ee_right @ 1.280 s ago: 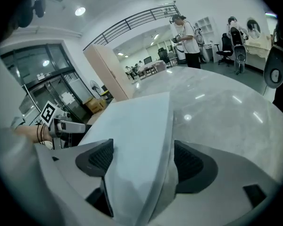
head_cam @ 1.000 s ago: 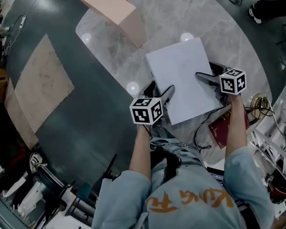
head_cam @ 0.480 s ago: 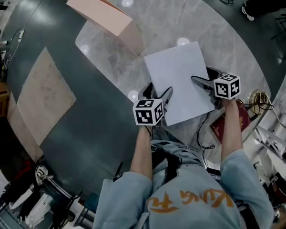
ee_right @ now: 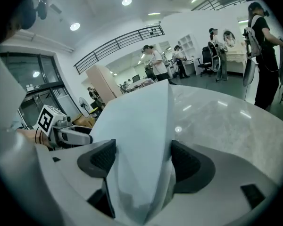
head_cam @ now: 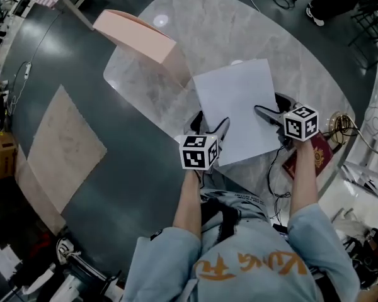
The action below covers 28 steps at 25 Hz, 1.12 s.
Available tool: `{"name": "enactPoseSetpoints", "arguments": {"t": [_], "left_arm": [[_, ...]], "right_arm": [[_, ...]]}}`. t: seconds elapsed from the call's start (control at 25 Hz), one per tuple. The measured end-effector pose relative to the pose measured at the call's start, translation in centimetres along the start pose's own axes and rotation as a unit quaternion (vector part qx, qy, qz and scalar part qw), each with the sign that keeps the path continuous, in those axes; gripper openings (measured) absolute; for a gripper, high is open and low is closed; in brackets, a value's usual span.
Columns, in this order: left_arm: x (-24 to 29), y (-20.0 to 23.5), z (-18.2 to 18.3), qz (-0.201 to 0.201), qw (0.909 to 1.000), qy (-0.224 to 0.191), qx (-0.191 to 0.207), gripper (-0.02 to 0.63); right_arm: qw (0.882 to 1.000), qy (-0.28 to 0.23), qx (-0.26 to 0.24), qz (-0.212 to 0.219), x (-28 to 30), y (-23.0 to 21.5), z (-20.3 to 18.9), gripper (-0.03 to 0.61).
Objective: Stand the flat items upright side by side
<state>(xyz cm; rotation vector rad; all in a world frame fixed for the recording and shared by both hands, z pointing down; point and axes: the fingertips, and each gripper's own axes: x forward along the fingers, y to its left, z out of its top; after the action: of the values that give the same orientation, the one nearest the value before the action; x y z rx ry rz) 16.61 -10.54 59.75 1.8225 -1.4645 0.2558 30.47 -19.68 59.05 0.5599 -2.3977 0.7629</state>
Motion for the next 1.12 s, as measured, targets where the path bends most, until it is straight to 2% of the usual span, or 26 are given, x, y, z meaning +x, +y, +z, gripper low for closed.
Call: {"name": "enactPoseSetpoints", "arguments": {"t": [0.24, 0.52, 0.76, 1.12], "left_arm": [[-0.9, -0.2, 2.1, -0.021, 0.9990, -0.019, 0.036, 0.382], [-2.0, -0.6, 4.2, -0.050, 0.9964, -0.050, 0.046, 0.361], [-2.2, -1.4, 5.5, -0.061, 0.9915, -0.053, 0.102, 0.362], [-2.2, -3.1, 8.4, -0.080, 0.9774, -0.068, 0.183, 0.361]], "right_arm": [[0.998, -0.051, -0.014, -0.037, -1.7, 1.5, 1.3, 0.370], [0.993, -0.087, -0.026, -0.081, -3.5, 2.9, 1.9, 0.370], [0.985, -0.117, -0.039, -0.120, -5.0, 3.6, 2.4, 0.367], [0.966, -0.162, -0.067, -0.191, -7.4, 4.2, 3.9, 0.365]]}}
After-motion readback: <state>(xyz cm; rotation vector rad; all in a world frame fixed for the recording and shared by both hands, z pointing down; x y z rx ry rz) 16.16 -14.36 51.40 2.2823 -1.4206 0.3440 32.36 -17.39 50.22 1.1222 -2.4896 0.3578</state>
